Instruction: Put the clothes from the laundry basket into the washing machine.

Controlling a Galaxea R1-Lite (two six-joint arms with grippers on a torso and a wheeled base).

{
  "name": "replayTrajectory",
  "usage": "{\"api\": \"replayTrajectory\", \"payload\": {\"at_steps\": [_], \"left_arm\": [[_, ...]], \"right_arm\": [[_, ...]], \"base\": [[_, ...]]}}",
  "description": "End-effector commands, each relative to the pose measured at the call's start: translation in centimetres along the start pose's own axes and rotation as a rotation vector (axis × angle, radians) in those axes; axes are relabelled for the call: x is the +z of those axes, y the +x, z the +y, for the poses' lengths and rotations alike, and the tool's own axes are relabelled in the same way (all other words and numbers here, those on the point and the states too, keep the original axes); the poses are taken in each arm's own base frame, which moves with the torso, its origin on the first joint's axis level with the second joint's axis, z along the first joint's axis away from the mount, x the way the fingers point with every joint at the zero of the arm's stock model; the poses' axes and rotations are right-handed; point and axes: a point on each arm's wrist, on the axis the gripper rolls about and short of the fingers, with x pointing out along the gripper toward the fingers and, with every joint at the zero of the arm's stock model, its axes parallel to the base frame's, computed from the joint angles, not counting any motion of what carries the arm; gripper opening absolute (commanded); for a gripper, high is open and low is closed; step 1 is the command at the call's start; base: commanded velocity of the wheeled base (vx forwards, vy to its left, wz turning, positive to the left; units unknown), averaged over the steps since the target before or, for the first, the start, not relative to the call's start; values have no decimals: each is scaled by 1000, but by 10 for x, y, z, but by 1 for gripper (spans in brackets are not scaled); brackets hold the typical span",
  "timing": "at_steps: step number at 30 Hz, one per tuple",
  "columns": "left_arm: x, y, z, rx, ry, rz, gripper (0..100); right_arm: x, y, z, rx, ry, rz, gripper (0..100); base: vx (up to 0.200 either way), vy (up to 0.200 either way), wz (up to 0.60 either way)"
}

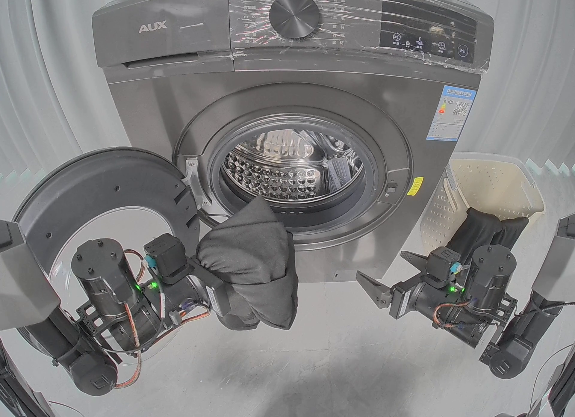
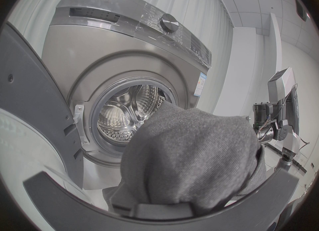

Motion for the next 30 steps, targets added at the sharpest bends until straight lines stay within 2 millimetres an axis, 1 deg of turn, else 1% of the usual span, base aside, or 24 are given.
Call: {"api": "replayTrajectory", "payload": {"at_steps": [1, 5, 11, 20, 30], "left_arm": [[-6, 1, -3, -13, -2, 21, 0], [-7, 1, -5, -19, -3, 26, 0], [-10, 3, -5, -19, -4, 38, 0], [-14, 4, -7, -26, -4, 51, 0], [-16, 5, -7, -27, -8, 59, 0]], "right_arm": [[0, -1, 1, 7, -1, 2, 100], [1, -1, 6, 24, -1, -17, 100], [1, -1, 6, 25, 0, -17, 100], [1, -1, 9, 36, -1, -16, 100], [1, -2, 9, 37, -2, -16, 100]], "base": [[0, 0, 0], [0, 0, 0], [200, 0, 0], [0, 0, 0], [200, 0, 0]]}}
